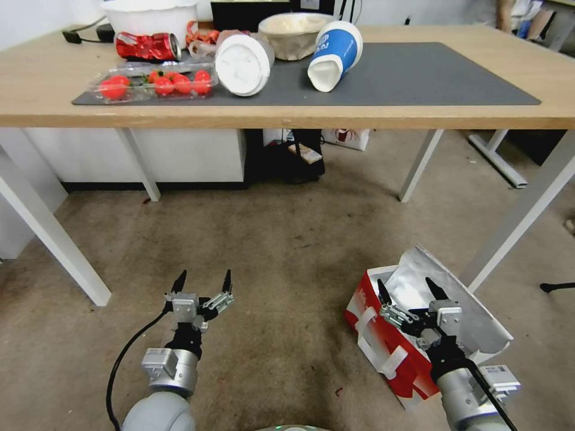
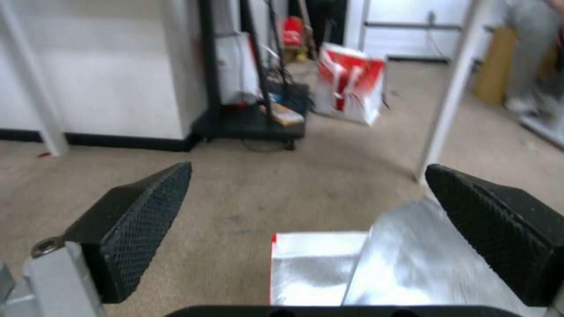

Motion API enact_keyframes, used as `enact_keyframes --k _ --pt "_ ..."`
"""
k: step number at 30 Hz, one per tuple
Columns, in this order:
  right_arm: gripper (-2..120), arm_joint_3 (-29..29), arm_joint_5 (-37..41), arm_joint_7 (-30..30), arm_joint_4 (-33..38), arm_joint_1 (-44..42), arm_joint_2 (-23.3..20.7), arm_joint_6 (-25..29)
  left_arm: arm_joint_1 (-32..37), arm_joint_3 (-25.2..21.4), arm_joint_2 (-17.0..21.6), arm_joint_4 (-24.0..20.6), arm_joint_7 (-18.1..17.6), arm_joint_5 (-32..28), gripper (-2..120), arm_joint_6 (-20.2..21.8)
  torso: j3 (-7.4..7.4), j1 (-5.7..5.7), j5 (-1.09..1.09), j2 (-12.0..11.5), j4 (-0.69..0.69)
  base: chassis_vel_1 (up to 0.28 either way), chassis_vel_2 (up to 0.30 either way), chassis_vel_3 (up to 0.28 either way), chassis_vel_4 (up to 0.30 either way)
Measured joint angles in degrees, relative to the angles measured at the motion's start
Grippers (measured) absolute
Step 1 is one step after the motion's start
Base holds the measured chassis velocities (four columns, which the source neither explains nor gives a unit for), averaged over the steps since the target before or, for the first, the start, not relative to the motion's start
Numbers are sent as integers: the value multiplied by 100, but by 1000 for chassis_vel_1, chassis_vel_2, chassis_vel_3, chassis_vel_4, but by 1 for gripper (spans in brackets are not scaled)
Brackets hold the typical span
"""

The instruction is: Pick up the food delivery bag from the floor and place it on the table.

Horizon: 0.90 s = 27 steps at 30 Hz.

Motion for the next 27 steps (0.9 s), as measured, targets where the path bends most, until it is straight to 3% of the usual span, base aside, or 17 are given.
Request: enact_keyframes --k 1,6,9,11,20,27 --pt "100 0 0 0 0 0 0 0 0 0 0 0 0 0 100 0 0 0 0 0 0 0 0 0 0" --pt "100 675 626 -1155 -463 211 -554 234 46 10 15 19 66 34 100 -42 0 3 1 12 1 0 0 0 0" --pt "100 841 770 -1401 -620 283 -715 248 45 12 27 17 65 27 100 -60 0 3 1 14 0 0 0 0 0" --pt "100 1159 1081 -1857 -1098 499 -1112 253 55 14 58 -10 71 9 100 -92 1 5 2 18 0 0 0 0 0" --pt "100 1767 1427 -2300 -2080 931 -1936 83 113 65 101 -80 -116 86 100 -118 0 8 0 29 0 0 0 0 0" --pt "100 2001 1124 -2685 -2784 1094 -2363 -13 164 103 114 -187 -228 358 100 23 0 8 1 34 1 0 0 0 0"
